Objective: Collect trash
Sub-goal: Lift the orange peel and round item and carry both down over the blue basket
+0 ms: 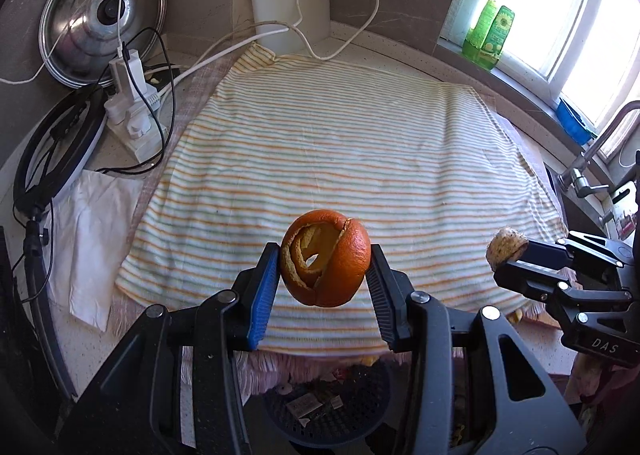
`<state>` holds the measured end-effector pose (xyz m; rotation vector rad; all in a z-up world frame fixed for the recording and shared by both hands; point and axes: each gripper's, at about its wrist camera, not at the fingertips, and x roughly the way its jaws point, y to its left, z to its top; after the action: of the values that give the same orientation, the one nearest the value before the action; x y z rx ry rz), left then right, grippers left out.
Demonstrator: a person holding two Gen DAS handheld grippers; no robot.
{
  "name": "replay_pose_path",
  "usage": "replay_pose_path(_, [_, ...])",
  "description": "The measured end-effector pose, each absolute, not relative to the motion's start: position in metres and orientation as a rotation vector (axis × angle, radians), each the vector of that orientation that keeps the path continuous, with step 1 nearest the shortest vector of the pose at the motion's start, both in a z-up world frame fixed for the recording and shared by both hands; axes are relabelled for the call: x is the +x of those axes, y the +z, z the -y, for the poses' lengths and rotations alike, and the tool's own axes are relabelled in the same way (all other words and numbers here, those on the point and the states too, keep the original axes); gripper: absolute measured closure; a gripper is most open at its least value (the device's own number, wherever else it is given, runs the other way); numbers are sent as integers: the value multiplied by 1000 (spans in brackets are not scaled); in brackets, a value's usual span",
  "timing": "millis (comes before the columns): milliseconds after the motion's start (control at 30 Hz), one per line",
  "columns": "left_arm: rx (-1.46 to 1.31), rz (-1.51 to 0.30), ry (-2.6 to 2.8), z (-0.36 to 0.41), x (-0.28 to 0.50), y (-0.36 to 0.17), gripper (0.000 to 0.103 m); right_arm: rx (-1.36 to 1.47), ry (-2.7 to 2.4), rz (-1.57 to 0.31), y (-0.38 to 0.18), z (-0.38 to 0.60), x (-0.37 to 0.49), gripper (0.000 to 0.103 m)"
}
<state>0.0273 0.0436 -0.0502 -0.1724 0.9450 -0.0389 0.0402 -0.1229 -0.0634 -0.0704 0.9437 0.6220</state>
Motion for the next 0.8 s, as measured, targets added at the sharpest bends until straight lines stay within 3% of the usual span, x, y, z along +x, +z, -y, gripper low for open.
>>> replay_pose_path(800, [-200,-1087,-107,-35,-78,-116,59,-36,607,-1029,-90,117,-53,70])
